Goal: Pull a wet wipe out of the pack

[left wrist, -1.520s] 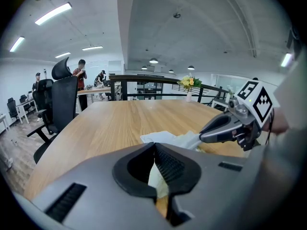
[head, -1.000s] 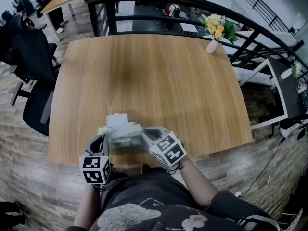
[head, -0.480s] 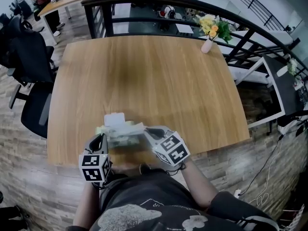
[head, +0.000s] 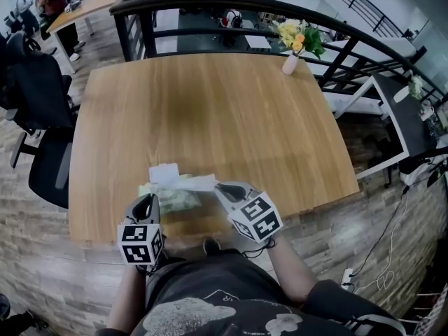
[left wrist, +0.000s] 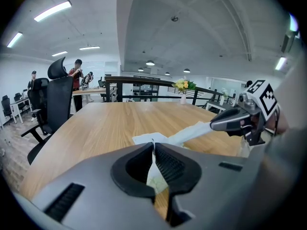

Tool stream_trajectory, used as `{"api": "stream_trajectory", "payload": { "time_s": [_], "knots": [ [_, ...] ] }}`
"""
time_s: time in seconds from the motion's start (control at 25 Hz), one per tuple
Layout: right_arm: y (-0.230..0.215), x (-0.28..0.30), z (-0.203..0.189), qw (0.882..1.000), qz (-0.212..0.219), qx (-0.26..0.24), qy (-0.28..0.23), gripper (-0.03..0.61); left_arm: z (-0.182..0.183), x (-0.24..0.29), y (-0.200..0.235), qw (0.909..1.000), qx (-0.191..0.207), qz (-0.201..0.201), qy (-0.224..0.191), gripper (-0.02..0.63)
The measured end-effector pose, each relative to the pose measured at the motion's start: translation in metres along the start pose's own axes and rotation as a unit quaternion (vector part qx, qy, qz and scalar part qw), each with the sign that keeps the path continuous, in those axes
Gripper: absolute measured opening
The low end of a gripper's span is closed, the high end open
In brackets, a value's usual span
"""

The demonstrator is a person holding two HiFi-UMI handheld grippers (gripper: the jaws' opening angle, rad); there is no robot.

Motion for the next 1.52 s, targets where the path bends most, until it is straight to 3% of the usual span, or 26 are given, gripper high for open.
{"api": "stream_trajectory", "payload": {
  "time_s": [0.2, 0.6, 0.84, 1.16, 1.52],
  "knots": [
    [-0.001, -0.012, 0.008, 0.999, -0.033, 0.017, -0.018, 0.032, 0.005, -0.01, -0.005, 0.9988, 0.006, -0.043, -0.021, 0.02],
    [0.008, -0.031, 0.025, 0.991, -0.108, 0.066, -0.05, 0.032, 0.026, -0.033, 0.011, 0.9954, 0.025, -0.085, -0.036, 0.023],
    [0.026, -0.039, 0.033, 0.986, -0.137, 0.08, -0.058, 0.032, 0.037, -0.043, 0.027, 0.9931, 0.034, -0.106, -0.038, 0.084],
    [0.047, -0.047, 0.053, 0.978, -0.182, 0.079, -0.06, 0.031, 0.057, -0.06, 0.041, 0.9869, 0.044, -0.14, -0.067, 0.084],
    [0.073, -0.049, 0.072, 0.974, -0.207, 0.07, -0.05, 0.031, 0.065, -0.067, 0.055, 0.9804, 0.053, -0.18, -0.06, 0.066]
  ]
}}
Point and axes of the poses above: the fingertips, and each gripper's own axes: x forward along the fingers, y to its left, z out of its top, the point moved 9 cm from there along -x, backward along the fingers, and after that the axes turned 15 degrees about -x, right-handed, at the moved point
